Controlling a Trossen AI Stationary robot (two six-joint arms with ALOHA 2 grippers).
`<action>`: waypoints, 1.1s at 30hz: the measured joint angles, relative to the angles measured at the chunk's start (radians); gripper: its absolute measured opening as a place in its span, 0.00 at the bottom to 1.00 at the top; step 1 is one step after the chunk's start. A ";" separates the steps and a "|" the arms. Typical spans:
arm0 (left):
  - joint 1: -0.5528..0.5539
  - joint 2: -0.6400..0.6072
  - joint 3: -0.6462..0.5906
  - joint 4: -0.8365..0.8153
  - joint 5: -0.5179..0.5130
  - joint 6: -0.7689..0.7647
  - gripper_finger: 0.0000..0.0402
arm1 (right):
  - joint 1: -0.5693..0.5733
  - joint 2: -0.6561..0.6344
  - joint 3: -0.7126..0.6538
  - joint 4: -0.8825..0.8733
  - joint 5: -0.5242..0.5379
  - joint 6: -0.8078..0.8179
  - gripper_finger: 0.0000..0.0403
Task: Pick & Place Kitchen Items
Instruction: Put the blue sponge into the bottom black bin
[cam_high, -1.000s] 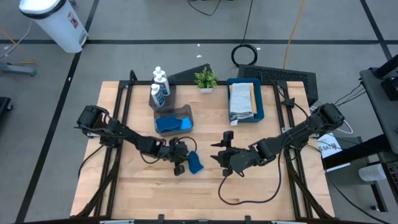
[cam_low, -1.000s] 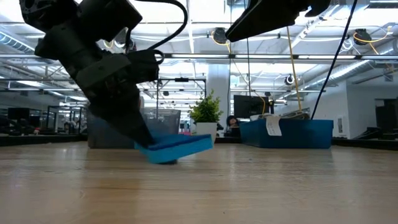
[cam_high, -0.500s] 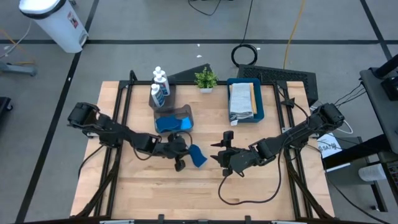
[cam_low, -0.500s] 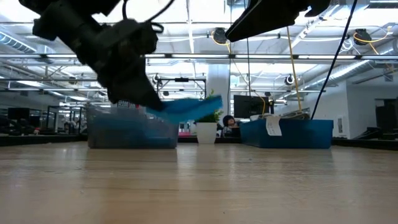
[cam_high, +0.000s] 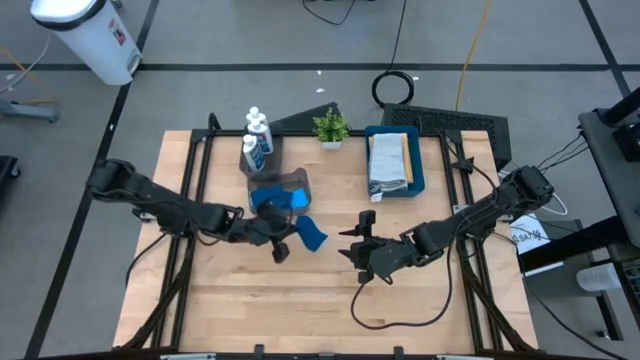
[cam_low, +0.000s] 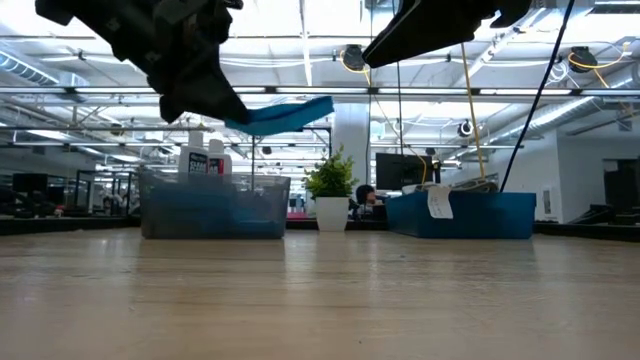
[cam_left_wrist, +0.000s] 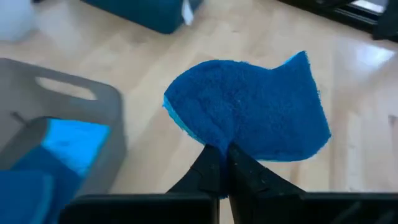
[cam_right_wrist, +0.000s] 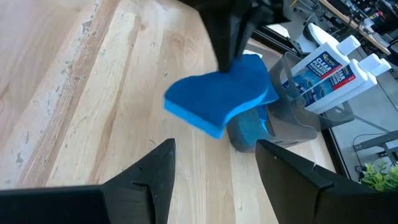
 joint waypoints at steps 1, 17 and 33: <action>0.000 -0.009 0.000 -0.012 -0.015 0.001 0.02 | 0.000 0.000 0.000 0.000 0.000 0.000 0.49; 0.000 -0.068 0.000 -0.130 -0.373 -0.067 0.02 | 0.000 0.000 0.000 0.000 0.000 0.000 0.49; 0.105 -0.206 0.000 -0.343 -0.406 -0.153 0.04 | 0.000 0.000 0.000 0.000 0.000 0.000 0.49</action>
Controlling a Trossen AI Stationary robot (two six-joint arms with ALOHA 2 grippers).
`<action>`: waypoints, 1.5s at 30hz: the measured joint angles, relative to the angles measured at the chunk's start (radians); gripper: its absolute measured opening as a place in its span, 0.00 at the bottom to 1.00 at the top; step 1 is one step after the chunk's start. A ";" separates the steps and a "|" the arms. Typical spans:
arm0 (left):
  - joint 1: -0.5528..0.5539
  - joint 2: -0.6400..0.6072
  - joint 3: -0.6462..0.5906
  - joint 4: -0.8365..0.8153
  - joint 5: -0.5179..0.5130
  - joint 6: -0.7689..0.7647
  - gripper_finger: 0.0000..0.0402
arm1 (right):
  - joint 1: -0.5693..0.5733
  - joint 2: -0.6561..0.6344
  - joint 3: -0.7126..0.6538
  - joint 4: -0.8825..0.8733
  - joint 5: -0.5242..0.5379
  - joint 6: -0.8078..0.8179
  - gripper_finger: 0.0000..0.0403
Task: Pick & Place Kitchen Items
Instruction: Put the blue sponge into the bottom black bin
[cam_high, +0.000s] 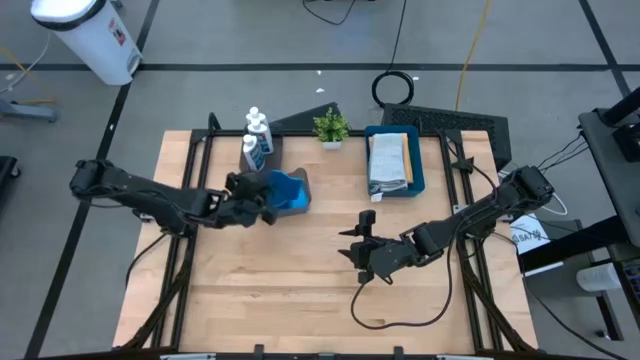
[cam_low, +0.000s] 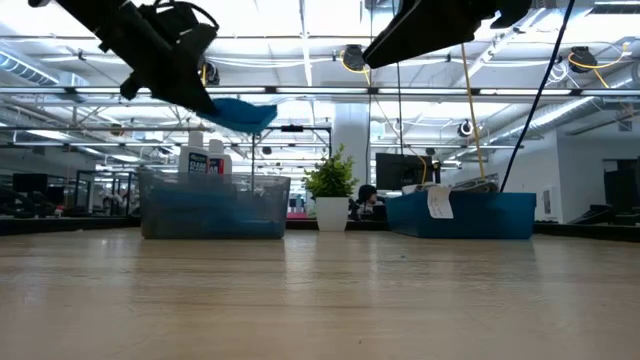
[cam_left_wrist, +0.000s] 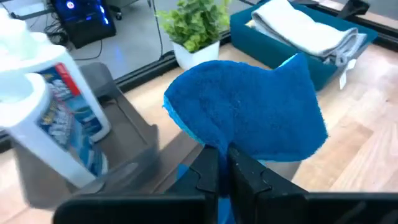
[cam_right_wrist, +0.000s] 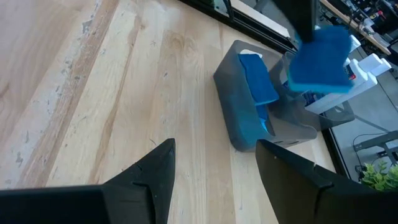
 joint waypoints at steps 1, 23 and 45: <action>0.005 -0.021 0.000 -0.016 0.000 0.003 0.04 | 0.000 0.000 0.000 0.000 0.000 0.000 0.49; 0.057 -0.162 -0.385 0.421 -0.014 -0.096 0.02 | -0.012 0.000 0.000 0.006 -0.001 0.007 0.49; 0.032 0.031 -0.397 0.584 0.092 -0.149 0.03 | -0.013 0.000 0.000 0.003 -0.003 0.008 0.49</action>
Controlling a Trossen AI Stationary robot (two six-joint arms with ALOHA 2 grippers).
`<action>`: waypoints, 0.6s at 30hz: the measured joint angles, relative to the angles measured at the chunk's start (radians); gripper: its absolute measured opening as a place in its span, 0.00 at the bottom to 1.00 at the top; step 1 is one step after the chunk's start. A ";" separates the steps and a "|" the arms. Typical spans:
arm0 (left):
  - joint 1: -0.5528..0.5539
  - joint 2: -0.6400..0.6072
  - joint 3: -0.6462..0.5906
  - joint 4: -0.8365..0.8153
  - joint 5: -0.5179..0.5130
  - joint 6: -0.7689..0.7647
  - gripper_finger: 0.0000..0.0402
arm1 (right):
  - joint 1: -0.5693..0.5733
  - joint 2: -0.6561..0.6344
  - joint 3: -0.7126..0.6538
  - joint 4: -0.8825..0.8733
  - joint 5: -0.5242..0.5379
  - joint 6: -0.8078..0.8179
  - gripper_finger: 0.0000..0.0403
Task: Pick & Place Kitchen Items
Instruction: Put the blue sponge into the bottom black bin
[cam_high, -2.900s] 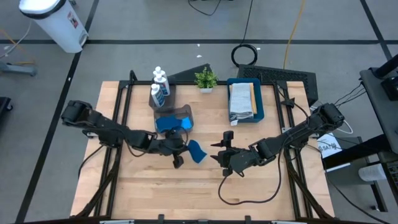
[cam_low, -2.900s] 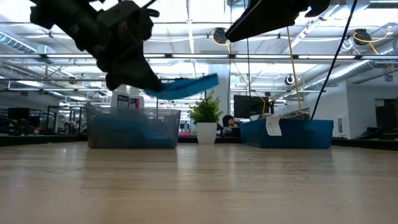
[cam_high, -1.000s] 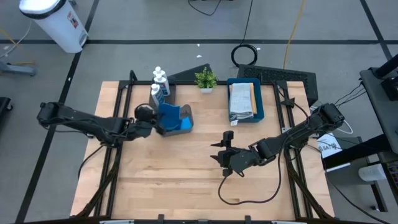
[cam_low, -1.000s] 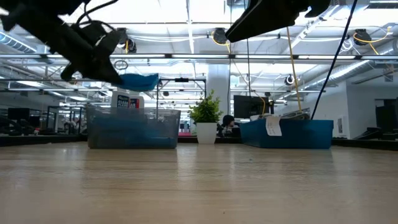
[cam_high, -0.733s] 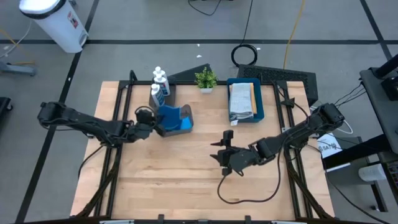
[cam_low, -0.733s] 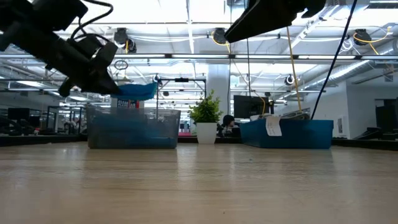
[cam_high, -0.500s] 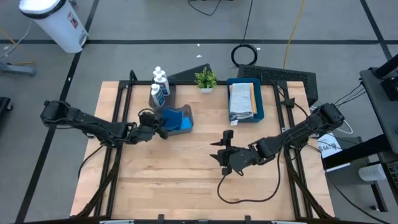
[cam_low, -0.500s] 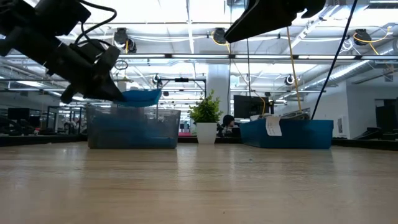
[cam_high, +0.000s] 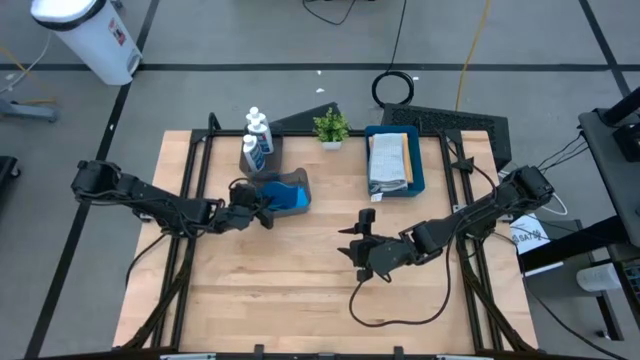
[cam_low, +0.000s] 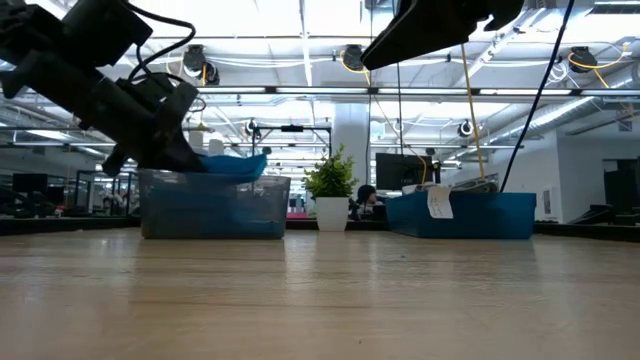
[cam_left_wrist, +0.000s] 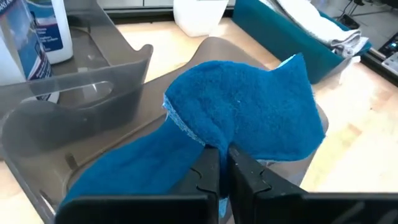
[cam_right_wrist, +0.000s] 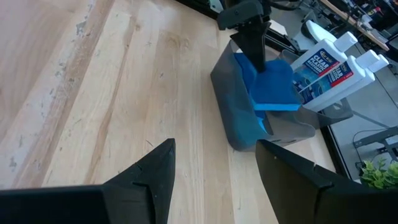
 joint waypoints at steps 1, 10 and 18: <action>0.004 0.000 0.000 -0.004 0.007 -0.001 0.04 | 0.000 0.000 0.000 0.000 0.000 0.000 0.49; 0.026 0.000 0.000 -0.038 0.053 -0.002 0.02 | 0.000 0.000 0.000 0.000 0.000 0.000 0.49; 0.026 0.000 0.001 -0.046 0.053 0.026 0.11 | 0.000 0.000 0.000 0.000 0.000 0.000 0.49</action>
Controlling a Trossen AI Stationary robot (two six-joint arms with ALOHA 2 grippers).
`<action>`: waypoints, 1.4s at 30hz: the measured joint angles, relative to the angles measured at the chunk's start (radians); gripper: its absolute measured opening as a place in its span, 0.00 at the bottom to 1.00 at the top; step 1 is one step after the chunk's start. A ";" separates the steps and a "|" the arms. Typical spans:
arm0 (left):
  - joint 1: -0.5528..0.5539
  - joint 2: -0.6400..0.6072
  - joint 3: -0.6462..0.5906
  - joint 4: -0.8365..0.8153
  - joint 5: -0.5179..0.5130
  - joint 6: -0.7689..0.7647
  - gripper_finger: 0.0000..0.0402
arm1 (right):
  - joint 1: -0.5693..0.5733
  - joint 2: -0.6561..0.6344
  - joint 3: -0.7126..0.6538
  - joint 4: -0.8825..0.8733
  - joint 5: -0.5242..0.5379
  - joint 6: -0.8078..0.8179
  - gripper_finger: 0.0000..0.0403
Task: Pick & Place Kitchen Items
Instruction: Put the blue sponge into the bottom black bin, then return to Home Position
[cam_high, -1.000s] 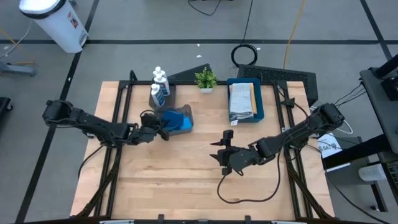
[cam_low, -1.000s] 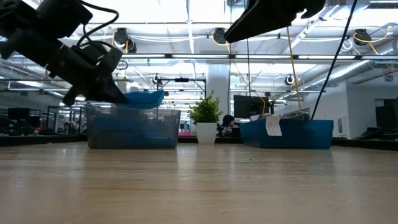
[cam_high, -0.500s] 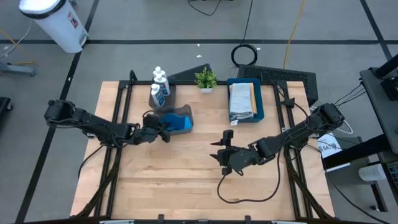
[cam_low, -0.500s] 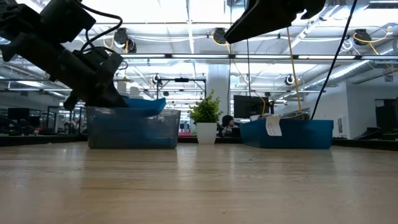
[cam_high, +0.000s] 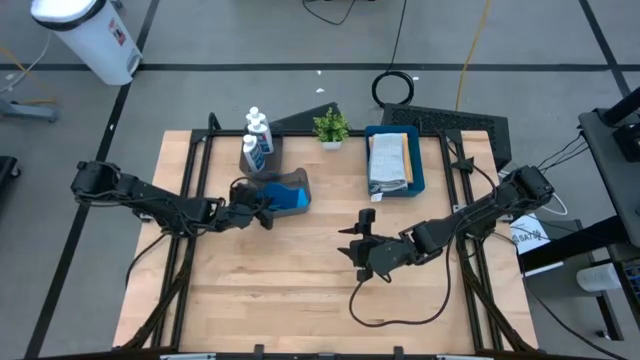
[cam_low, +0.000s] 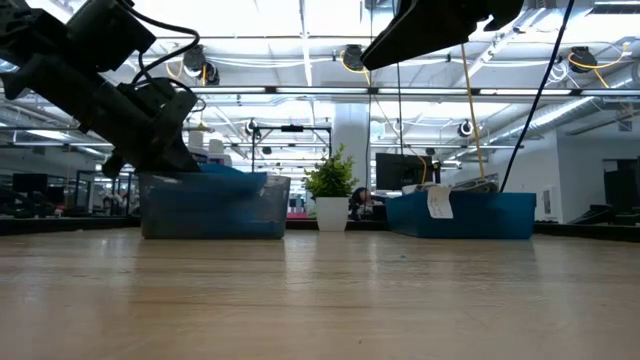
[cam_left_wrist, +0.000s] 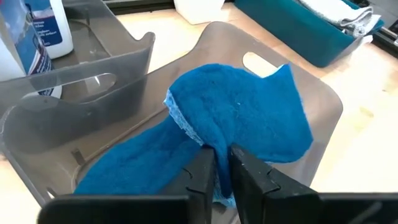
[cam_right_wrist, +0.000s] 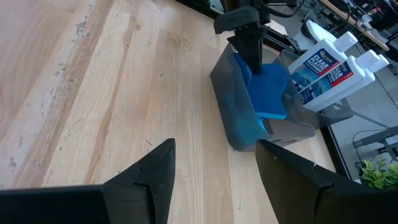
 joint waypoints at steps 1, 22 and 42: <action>0.000 0.000 0.000 -0.001 0.000 0.008 0.12 | 0.000 0.000 0.000 0.000 0.000 0.000 0.49; 0.000 0.000 0.000 0.018 -0.002 0.073 0.42 | 0.000 0.000 0.000 0.000 0.000 0.000 0.49; -0.021 -0.314 0.000 0.022 0.206 0.279 0.56 | 0.000 0.000 0.000 -0.004 0.000 0.000 0.49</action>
